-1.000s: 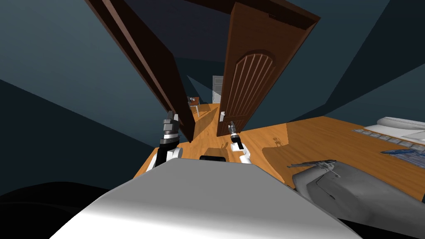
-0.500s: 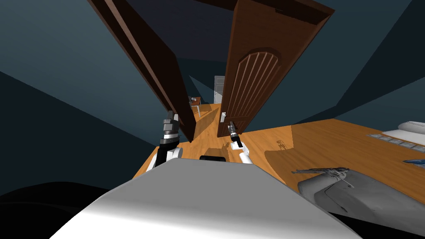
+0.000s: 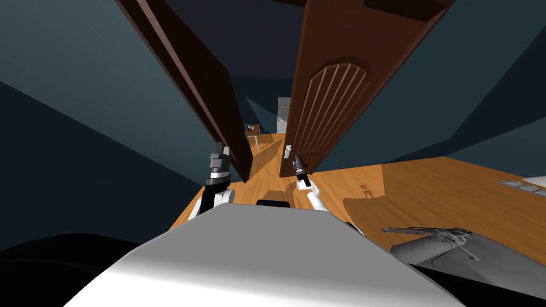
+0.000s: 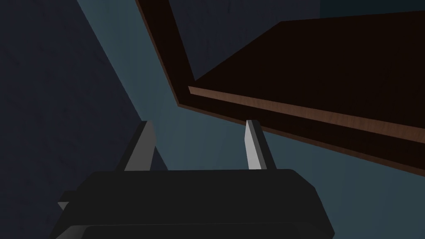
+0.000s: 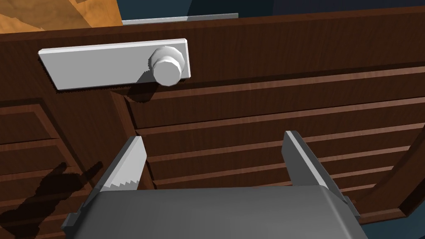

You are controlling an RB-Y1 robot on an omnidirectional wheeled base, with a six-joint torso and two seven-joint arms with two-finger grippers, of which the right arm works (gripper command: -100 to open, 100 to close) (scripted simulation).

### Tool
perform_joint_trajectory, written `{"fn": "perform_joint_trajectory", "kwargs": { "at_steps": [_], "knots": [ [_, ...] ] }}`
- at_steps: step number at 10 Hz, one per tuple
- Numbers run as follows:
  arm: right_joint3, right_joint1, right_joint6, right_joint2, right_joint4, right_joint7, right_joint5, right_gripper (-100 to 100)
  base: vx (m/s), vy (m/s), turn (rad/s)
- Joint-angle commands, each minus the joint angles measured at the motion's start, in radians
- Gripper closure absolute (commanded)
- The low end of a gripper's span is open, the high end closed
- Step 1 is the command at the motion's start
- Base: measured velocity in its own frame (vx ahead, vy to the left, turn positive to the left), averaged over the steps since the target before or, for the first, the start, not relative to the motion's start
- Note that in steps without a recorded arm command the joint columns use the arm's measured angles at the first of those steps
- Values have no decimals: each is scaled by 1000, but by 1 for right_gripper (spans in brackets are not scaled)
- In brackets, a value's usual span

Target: Push the door open

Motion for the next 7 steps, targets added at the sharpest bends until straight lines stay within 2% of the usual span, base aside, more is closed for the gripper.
{"fn": "perform_joint_trajectory", "kwargs": {
  "at_steps": [1, 2, 3, 4, 5, 6, 7],
  "knots": [
    [2, -35, -1, -8, 50, -11, -3, -100, 44, -40, 78],
    [2, -35, -1, -8, 65, -11, -3, -100, 33, -30, 41],
    [4, -63, -5, -17, 98, -21, -7, -100, 35, -25, 65],
    [4, -63, -5, -17, 112, -21, -7, -100, 29, -23, 38],
    [6, -91, -8, -26, 145, -31, -10, -100, 30, -24, 60],
    [6, -91, -8, -26, 157, -31, -10, -100, 28, -23, 46],
    [7, -116, -10, -33, 197, -40, -13, -100, 35, -34, 66]
  ]
}}
